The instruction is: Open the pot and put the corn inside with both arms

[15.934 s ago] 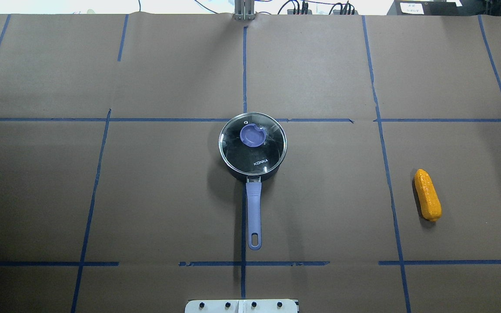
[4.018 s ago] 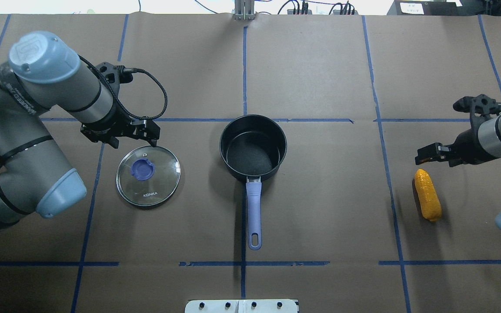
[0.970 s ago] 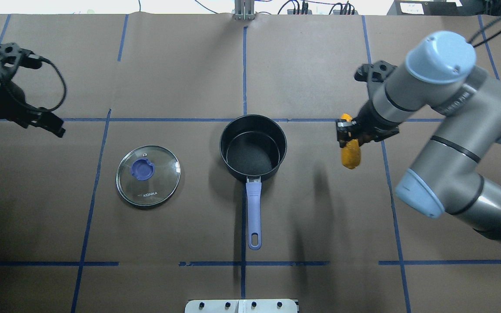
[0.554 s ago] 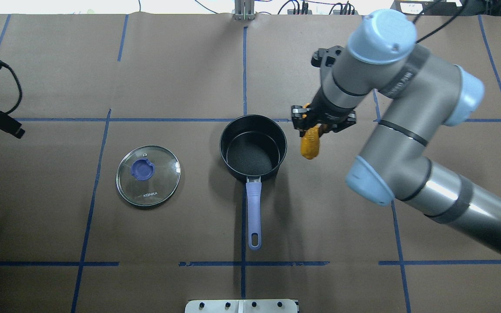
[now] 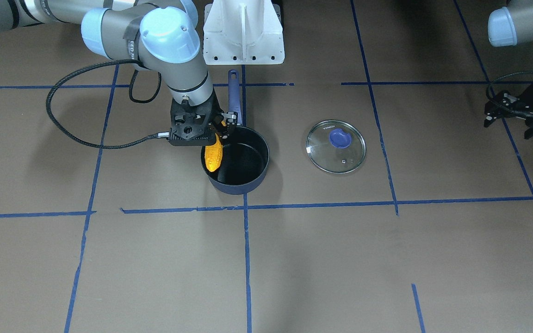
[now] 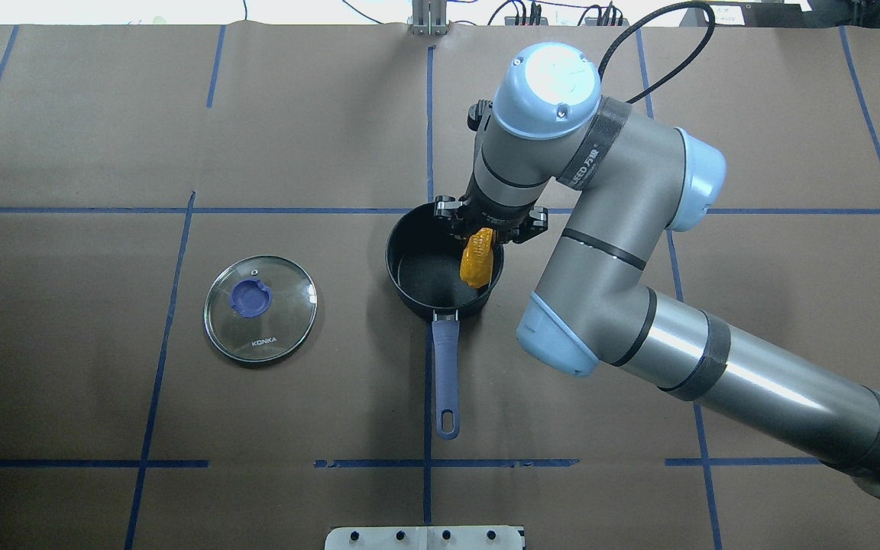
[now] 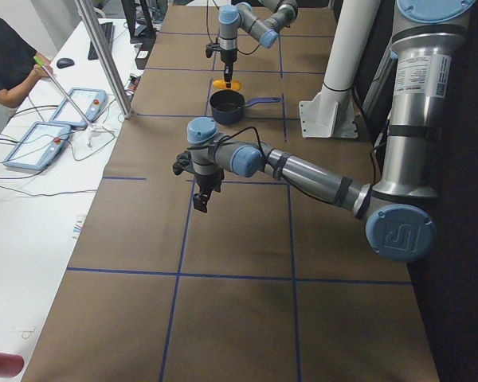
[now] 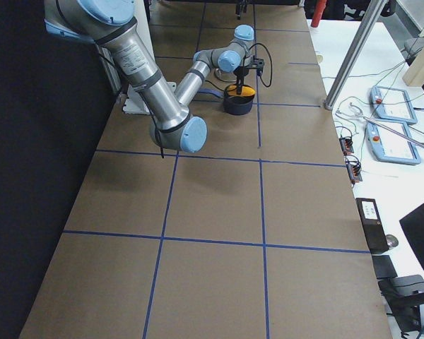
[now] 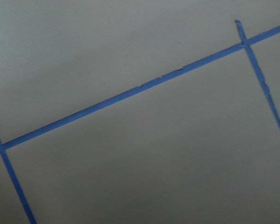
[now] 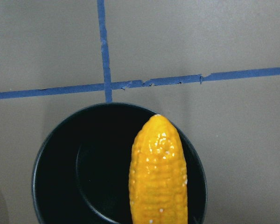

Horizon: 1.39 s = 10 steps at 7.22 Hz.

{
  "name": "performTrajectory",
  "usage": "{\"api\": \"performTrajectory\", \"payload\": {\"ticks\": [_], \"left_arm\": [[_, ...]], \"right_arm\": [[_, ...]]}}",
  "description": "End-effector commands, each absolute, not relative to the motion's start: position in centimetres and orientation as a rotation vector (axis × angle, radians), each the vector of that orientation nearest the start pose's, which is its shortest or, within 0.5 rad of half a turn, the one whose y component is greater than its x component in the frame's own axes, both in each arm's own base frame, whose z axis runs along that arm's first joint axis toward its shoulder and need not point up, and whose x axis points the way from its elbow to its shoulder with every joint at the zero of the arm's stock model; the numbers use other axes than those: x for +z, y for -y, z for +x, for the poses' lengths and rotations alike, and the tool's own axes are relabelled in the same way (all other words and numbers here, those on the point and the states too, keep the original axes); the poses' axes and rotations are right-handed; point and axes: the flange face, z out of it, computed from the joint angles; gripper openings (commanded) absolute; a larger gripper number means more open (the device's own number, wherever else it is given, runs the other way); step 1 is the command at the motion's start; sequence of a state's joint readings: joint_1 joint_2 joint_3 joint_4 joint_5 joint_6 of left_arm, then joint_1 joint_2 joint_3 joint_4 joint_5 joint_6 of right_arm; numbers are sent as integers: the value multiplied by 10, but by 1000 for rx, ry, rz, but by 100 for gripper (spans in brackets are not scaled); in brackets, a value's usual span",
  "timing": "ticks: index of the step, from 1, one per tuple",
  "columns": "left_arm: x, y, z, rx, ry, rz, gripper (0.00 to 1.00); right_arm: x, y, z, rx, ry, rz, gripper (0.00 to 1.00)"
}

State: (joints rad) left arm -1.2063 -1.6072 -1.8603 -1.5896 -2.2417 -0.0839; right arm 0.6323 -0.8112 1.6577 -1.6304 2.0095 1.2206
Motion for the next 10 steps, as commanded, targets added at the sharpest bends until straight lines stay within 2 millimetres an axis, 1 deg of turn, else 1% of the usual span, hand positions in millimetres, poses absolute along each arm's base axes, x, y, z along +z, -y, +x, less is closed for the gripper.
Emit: {"api": "performTrajectory", "payload": {"ticks": [1, 2, 3, 4, 5, 6, 7, 8, 9, 10], "left_arm": [[512, 503, 104, 391, -718, 177, 100], [513, 503, 102, 389, -717, 177, 100], [519, 502, 100, 385, -715, 169, 100], [526, 500, 92, 395, -708, 169, 100], [531, 501, 87, 396, -706, 167, 100], [537, 502, 87, 386, -708, 155, 100], [555, 505, 74, 353, -707, 129, 100], [564, 507, 64, 326, -728, 112, 100], [573, 507, 50, 292, -728, 99, 100], [592, 495, 26, 233, -728, 74, 100]], "right_arm": [[168, 480, -521, 95, 891, 7, 9], [167, 481, -522, 98, 915, 16, 29], [166, 481, -522, 105, 921, 15, 96], [162, 481, -522, 111, 925, 14, 99], [161, 481, -522, 111, 926, 15, 99], [160, 481, -522, 110, 929, 16, 99], [158, 482, -520, 112, 933, 20, 100], [157, 487, -514, 119, 935, 27, 100], [151, 491, -501, 127, 949, 39, 100], [148, 497, -484, 143, 960, 55, 100]]}}
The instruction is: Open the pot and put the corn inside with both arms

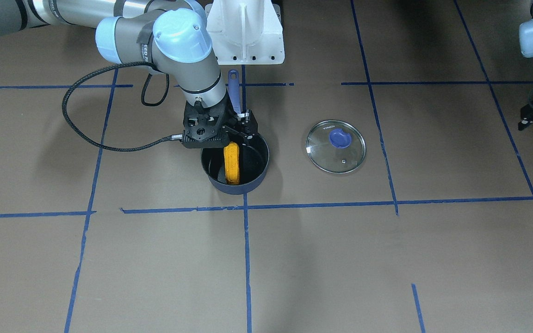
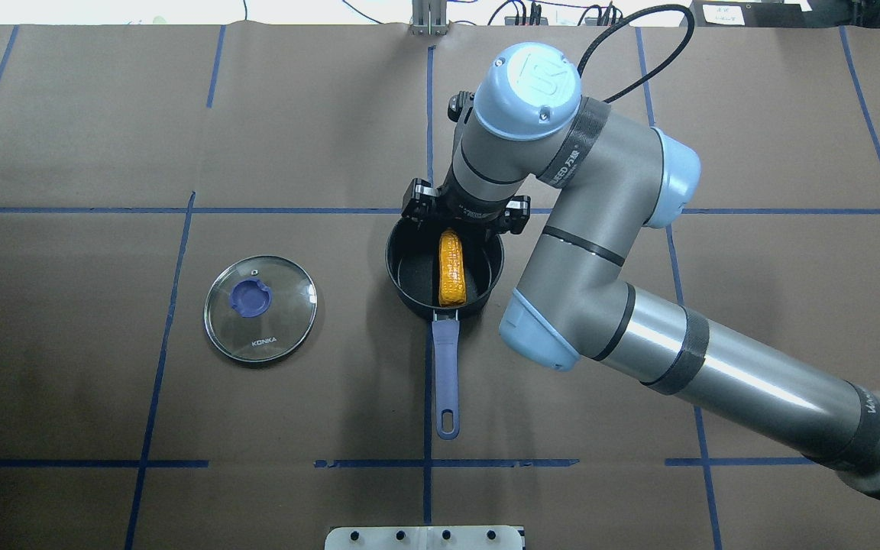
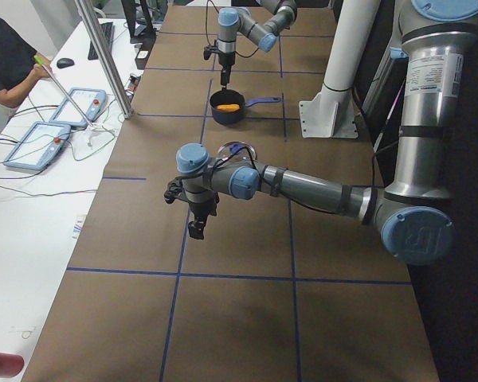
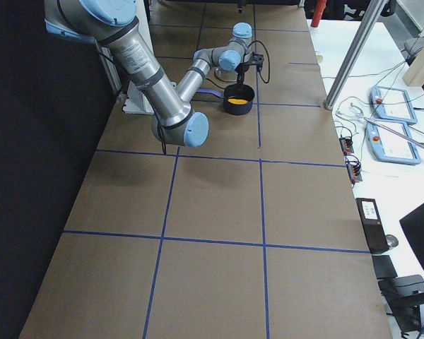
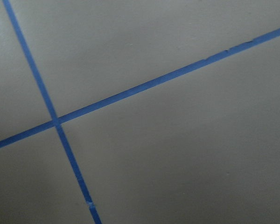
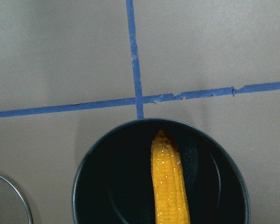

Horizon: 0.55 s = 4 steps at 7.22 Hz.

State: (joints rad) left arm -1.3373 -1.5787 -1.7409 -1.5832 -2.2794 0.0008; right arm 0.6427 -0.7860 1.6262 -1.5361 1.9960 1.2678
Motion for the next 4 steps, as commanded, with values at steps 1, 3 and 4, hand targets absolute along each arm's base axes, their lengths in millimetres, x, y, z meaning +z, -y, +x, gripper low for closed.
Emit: {"api": "performTrajectory", "payload": {"ticks": [1, 3, 4], "left_arm": [[618, 492, -9, 151, -734, 49, 100], [647, 478, -52, 110, -827, 54, 100], [649, 477, -64, 133, -824, 78, 100]], "right_arm": [[150, 510, -466, 166, 960, 64, 100], [183, 537, -412, 147, 950, 79, 100], [210, 547, -379, 115, 943, 84, 100]]}}
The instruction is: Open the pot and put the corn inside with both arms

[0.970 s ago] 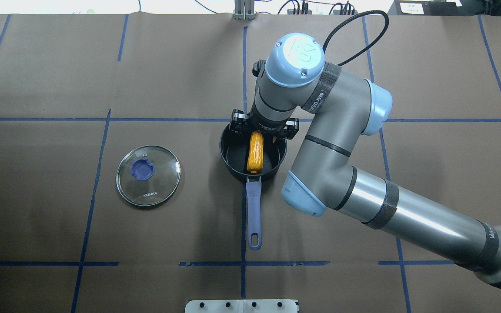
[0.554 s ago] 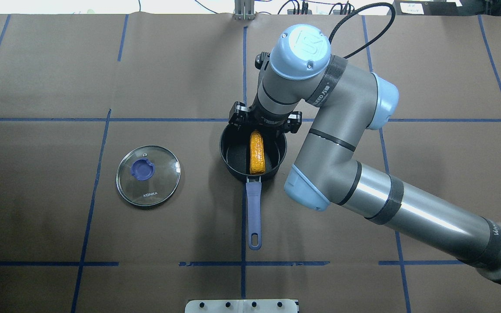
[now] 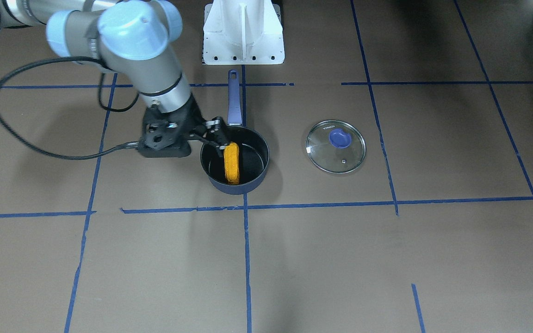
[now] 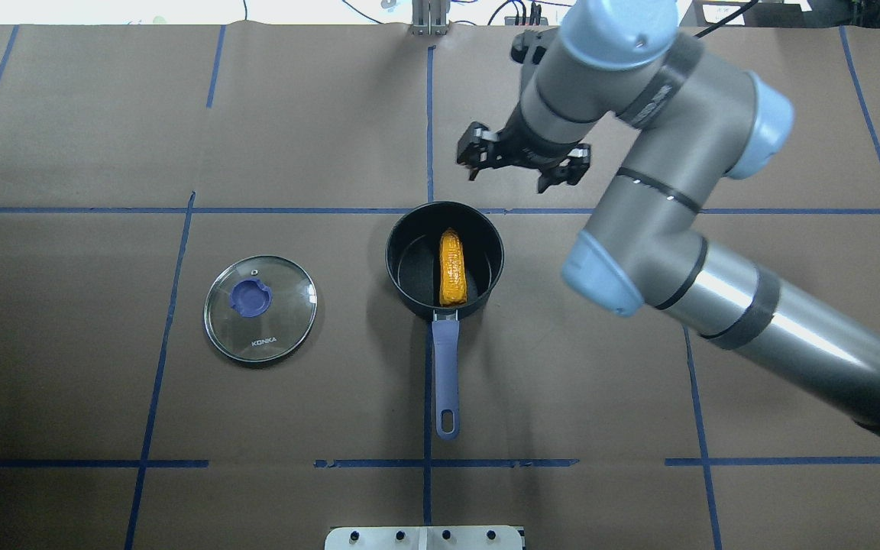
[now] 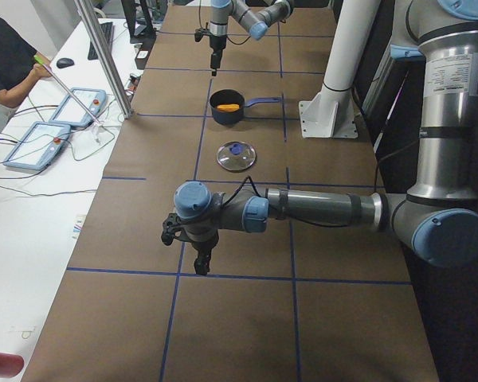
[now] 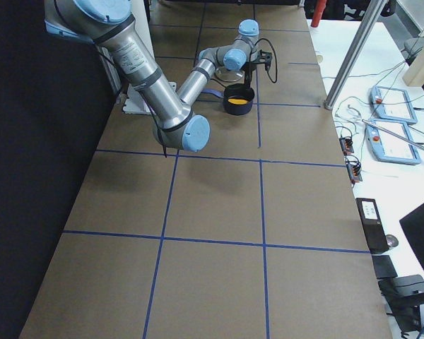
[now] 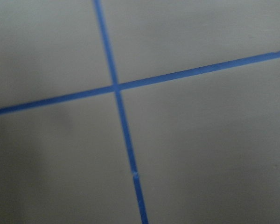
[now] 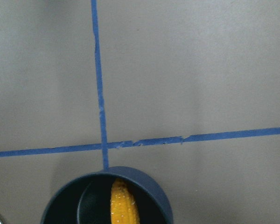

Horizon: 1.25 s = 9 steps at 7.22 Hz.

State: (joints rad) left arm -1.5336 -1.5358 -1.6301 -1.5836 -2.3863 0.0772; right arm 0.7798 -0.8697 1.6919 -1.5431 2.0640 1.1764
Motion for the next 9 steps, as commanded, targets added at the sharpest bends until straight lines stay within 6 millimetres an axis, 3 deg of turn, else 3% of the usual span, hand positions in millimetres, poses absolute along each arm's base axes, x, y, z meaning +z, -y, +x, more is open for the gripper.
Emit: {"api": "performTrajectory", "payload": {"ticks": [1, 4, 5, 7, 8, 9], "left_arm": [[646, 477, -70, 131, -823, 90, 100], [665, 471, -71, 146, -826, 62, 100], [672, 473, -70, 137, -828, 48, 100], [668, 474, -70, 135, -837, 52, 100], [667, 475, -69, 136, -838, 55, 100], [667, 476, -69, 136, -838, 55, 100]], "right_arm": [[239, 560, -342, 76, 930, 100, 100], [341, 585, -235, -27, 882, 115, 100], [390, 581, -198, -83, 860, 112, 100], [486, 578, -95, -132, 842, 112, 100], [547, 566, -45, -181, 887, 95, 100], [590, 553, 1, -196, 884, 111, 100]]}}
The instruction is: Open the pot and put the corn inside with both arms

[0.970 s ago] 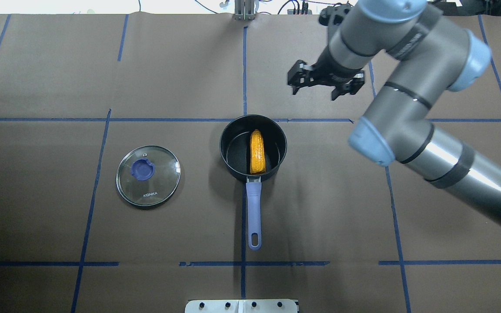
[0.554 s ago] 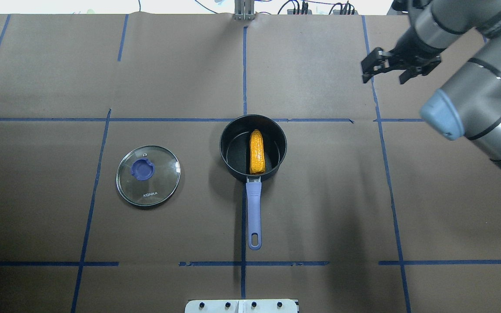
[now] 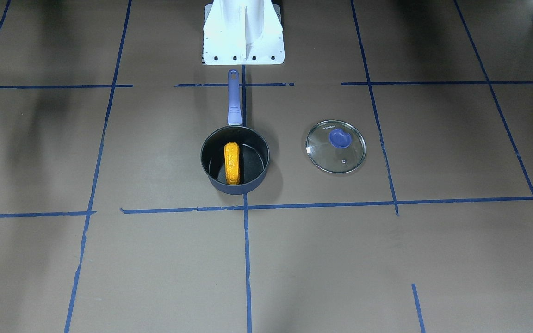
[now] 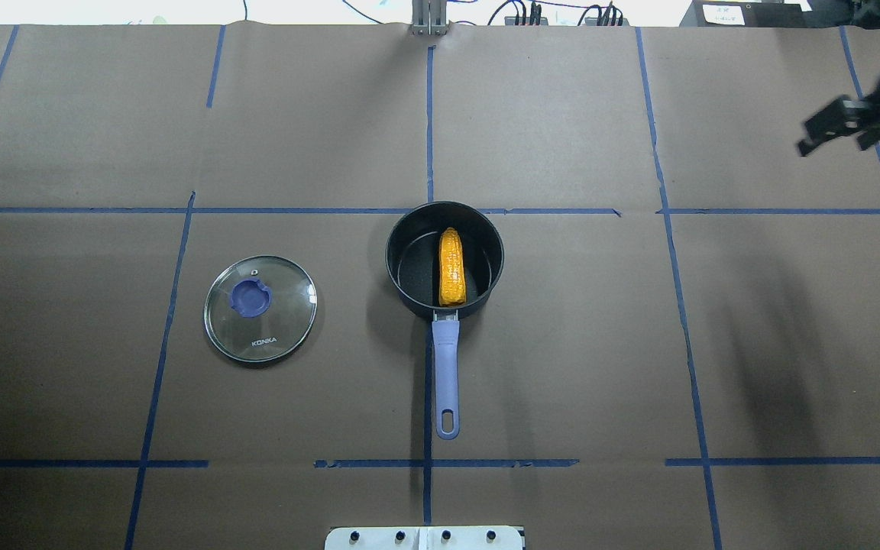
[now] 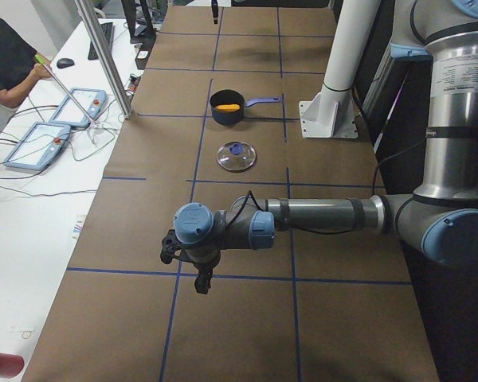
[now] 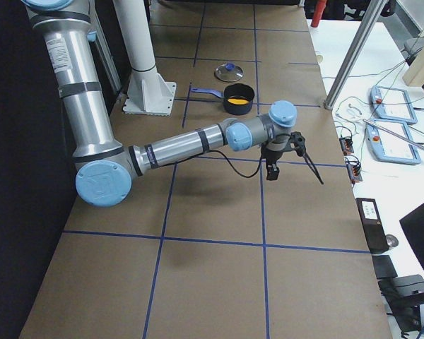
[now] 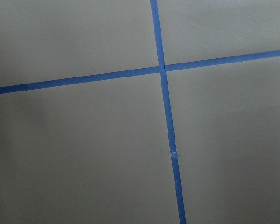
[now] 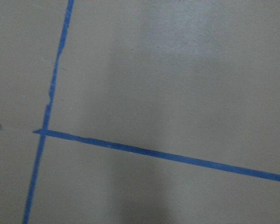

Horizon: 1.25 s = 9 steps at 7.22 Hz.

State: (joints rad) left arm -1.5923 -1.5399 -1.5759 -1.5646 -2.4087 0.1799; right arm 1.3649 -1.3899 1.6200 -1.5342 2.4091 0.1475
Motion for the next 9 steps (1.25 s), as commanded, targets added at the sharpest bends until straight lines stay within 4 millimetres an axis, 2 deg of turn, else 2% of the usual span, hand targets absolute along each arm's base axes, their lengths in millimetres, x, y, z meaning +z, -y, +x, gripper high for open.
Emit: {"api": "performTrajectory", "payload": {"ticks": [1, 2, 3, 5, 7, 9], "left_arm": [[665, 476, -69, 137, -838, 58, 100], [667, 477, -69, 136, -838, 56, 100], [666, 477, -69, 136, -838, 57, 100], [666, 477, -69, 136, -838, 57, 100], [668, 475, -69, 136, -838, 55, 100], [669, 474, -69, 137, -838, 55, 100]], "right_arm": [[631, 530, 35, -219, 871, 118, 100], [651, 511, 55, -203, 864, 114, 100], [661, 500, 63, -186, 862, 105, 100], [670, 490, 64, -170, 844, 86, 100], [665, 498, 71, -113, 763, 72, 100], [664, 496, 71, -92, 771, 58, 100]]}}
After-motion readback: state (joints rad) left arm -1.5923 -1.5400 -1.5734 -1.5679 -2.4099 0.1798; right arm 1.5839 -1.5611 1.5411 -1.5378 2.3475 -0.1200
